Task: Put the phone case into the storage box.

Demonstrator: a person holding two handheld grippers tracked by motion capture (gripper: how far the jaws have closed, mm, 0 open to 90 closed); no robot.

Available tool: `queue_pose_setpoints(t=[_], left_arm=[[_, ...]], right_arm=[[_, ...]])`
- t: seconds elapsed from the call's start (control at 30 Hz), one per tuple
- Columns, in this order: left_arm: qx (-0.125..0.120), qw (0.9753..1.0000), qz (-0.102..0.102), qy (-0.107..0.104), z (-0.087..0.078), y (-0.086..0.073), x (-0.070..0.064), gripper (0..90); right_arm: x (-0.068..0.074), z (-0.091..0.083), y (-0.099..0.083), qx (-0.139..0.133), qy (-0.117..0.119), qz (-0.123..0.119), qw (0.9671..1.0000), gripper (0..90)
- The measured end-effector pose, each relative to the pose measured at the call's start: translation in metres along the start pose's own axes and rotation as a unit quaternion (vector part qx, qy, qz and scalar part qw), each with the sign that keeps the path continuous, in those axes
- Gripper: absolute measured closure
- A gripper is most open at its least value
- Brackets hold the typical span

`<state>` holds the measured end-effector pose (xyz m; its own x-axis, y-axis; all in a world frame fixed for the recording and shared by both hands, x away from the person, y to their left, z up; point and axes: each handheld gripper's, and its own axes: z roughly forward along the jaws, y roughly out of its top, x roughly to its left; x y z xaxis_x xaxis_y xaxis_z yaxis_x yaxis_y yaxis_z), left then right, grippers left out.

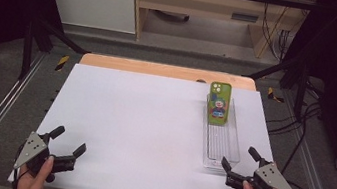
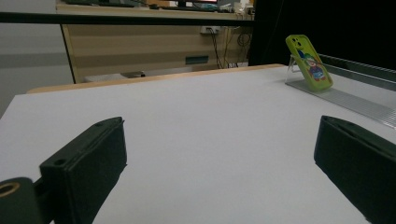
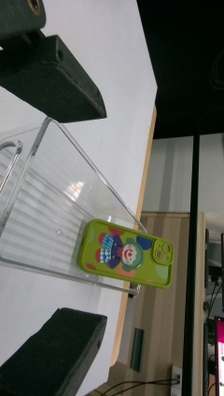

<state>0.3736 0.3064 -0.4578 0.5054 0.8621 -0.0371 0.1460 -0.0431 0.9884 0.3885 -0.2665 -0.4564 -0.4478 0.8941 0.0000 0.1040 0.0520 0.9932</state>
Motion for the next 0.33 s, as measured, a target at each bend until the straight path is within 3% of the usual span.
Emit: queue_pose_setpoints(t=[0.13, 0.33], left_arm=[[0.001, 1.0000, -0.003, 0.002, 0.000, -0.001, 0.000, 1.9], [0.001, 1.0000, -0.001, 0.001, -0.001, -0.001, -0.002, 1.9]], right_arm=[[0.001, 0.008, -0.005, 0.000, 0.003, 0.003, 1.0000, 3.6], [0.003, 0.012, -0.010, 0.009, 0.008, -0.013, 0.9999, 3.6]])
